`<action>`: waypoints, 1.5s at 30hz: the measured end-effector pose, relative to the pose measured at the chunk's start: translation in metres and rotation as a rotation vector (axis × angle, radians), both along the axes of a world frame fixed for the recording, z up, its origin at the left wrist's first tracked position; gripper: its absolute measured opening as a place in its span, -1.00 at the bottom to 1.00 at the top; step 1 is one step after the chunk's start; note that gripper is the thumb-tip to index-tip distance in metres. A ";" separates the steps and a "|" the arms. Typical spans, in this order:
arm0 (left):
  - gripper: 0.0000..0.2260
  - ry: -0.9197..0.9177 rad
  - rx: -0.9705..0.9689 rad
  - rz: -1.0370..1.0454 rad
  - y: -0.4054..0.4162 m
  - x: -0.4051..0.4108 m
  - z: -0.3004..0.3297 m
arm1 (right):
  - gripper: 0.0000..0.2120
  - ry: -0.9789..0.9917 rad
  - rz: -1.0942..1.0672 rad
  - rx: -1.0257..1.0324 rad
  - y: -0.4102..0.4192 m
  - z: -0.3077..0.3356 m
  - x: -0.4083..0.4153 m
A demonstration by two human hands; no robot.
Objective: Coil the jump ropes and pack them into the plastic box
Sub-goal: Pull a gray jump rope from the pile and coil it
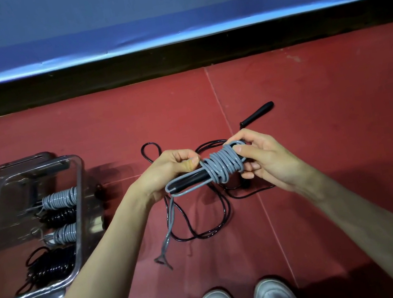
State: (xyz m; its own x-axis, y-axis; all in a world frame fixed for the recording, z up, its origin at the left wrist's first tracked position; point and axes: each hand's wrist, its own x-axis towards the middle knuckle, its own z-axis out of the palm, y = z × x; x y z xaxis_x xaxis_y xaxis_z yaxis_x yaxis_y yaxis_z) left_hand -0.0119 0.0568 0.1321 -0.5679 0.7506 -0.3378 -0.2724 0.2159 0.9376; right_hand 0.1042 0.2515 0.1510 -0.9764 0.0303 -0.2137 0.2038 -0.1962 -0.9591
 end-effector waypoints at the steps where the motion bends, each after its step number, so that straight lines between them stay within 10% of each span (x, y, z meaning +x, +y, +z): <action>1: -0.83 -0.028 0.030 0.011 0.001 0.001 0.000 | -0.87 -0.001 -0.014 -0.046 -0.001 0.000 0.000; 9: -0.81 -0.428 0.299 0.387 0.028 0.028 -0.001 | -0.87 0.007 -0.217 -0.264 -0.008 -0.005 -0.002; 25: -0.73 -0.004 -0.003 0.381 0.038 0.039 -0.001 | -0.83 -0.051 -0.387 -0.317 -0.015 -0.010 0.000; 37: -0.76 0.943 -0.721 0.030 0.042 0.048 0.010 | -0.88 -0.042 -0.620 -0.168 -0.012 -0.016 -0.012; 45: -0.86 1.263 -0.933 -0.127 0.039 0.048 0.030 | -0.95 0.142 -0.566 0.523 0.001 -0.033 -0.009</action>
